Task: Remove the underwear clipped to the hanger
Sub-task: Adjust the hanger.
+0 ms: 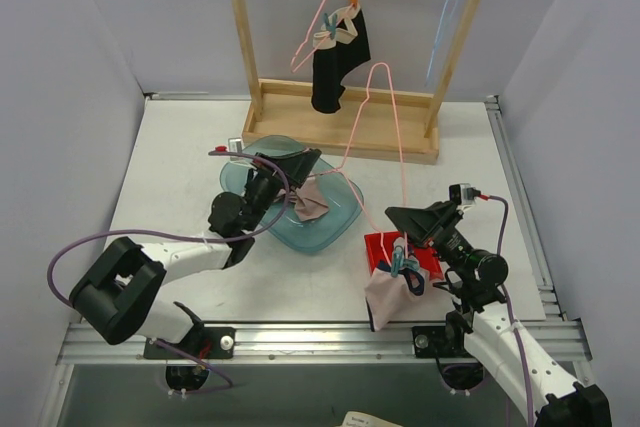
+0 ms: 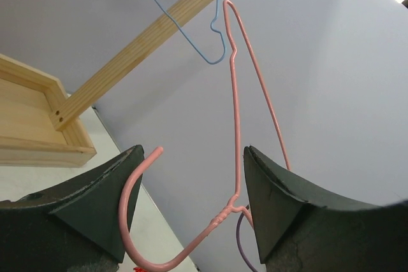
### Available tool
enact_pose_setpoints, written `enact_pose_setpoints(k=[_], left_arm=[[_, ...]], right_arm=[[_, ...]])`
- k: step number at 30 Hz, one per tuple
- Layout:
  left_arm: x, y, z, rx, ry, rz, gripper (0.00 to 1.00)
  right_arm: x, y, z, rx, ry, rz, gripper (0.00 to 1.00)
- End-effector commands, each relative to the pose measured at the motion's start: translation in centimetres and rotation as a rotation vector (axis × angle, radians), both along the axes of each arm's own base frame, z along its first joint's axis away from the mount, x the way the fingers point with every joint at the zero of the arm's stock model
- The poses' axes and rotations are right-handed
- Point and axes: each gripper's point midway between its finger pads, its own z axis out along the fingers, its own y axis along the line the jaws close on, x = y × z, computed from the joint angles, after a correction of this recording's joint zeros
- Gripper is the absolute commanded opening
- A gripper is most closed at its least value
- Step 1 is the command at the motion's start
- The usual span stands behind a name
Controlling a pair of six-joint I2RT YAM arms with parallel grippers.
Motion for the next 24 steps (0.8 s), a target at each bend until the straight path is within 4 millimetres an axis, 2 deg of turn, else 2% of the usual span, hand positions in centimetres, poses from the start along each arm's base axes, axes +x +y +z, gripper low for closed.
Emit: enact_pose_setpoints(k=[1,10,16,20,24], left_arm=[[-2.5,3.1,7.8,-0.203,-0.253,0.02,0.73],[-1.9,4.9,6.7,-0.175,-0.23,0.067,0.73],[-1.4,4.5,6.8,-0.158,-0.207,0.067,0.73],[-0.3,3.7,5.6,-0.108,-0.141,0.066,0.73],[0.0,3.4,6.0,-0.111,-0.145,0.064,0.73]], right_arm=[[-4.3,-1.5,5.5,0.11,-0.322,-0.011,0.0],[-3.8,-1.3,6.4,0.097,-0.347,-0.027,0.0],[-3.6,-1.2,6.5,0.102,-0.355,-0.023,0.0],[-3.5,-1.2,6.5,0.1,-0.355,-0.024,0.0],[-3.4,-1.1,6.4,0.095,-0.352,-0.024,0.0]])
